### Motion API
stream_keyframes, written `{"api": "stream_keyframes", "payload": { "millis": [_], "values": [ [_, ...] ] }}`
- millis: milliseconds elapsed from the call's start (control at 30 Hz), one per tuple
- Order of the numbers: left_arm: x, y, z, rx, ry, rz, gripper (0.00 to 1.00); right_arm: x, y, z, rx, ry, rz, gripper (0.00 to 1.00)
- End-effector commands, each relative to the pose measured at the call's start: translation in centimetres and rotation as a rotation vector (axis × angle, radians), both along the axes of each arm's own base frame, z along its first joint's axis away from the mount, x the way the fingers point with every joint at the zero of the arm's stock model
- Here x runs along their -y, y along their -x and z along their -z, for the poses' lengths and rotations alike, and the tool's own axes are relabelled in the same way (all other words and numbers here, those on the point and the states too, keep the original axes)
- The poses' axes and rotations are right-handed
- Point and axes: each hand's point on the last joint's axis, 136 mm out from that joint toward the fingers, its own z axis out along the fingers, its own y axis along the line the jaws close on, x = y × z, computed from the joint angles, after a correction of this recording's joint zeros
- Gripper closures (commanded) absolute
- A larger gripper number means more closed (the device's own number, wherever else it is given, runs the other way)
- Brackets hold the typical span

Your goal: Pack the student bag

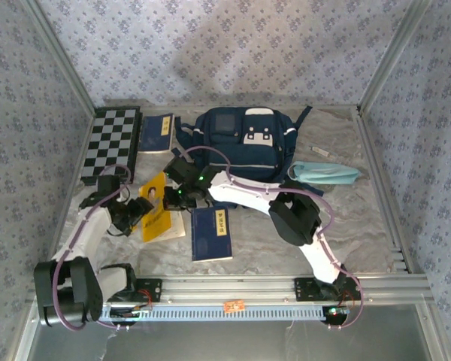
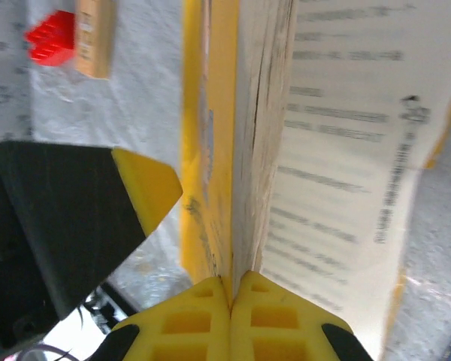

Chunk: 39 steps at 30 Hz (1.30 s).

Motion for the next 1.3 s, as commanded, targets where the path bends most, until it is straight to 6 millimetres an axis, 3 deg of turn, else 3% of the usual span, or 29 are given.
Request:
{"api": "stream_keyframes", "payload": {
  "millis": [0, 200, 333, 433, 700, 933, 1167, 1267],
  "values": [
    [-0.6, -0.4, -3.0, 0.055, 0.022, -0.038, 0.25, -1.3, -0.6, -8.8, 0.132, -0.18, -0.039, 1.0],
    [-0.8, -1.3, -7.4, 0.148, 0.09, -0.019, 0.19, 0.6, -0.8, -14.4, 0.195, -0.268, -0.036, 1.0],
    [0.8, -2.7, -10.9, 0.278, 0.231, 0.037, 0.17, 3.4, -1.3, -17.2, 0.231, -0.277, -0.018, 1.0],
    [3.1, -4.2, -14.3, 0.424, 0.4, 0.121, 0.16, 5.6, -1.3, -19.0, 0.263, -0.296, -0.01, 1.0],
    [5.2, -5.3, -19.0, 0.595, 0.513, 0.232, 0.14, 10.5, -1.1, -21.2, 0.241, -0.365, -0.008, 1.0],
    [9.1, -6.1, -20.3, 0.629, 0.588, 0.339, 0.12, 13.4, -1.6, -22.8, 0.212, -0.466, 0.004, 1.0],
    [11.0, -6.6, -20.7, 0.638, 0.645, 0.357, 0.12, 14.6, -1.9, -24.1, 0.188, -0.547, 0.017, 1.0],
    [11.0, -6.6, -19.7, 0.591, 0.634, 0.336, 0.14, 14.7, -2.1, -24.7, 0.179, -0.582, 0.025, 1.0]
  ]
}}
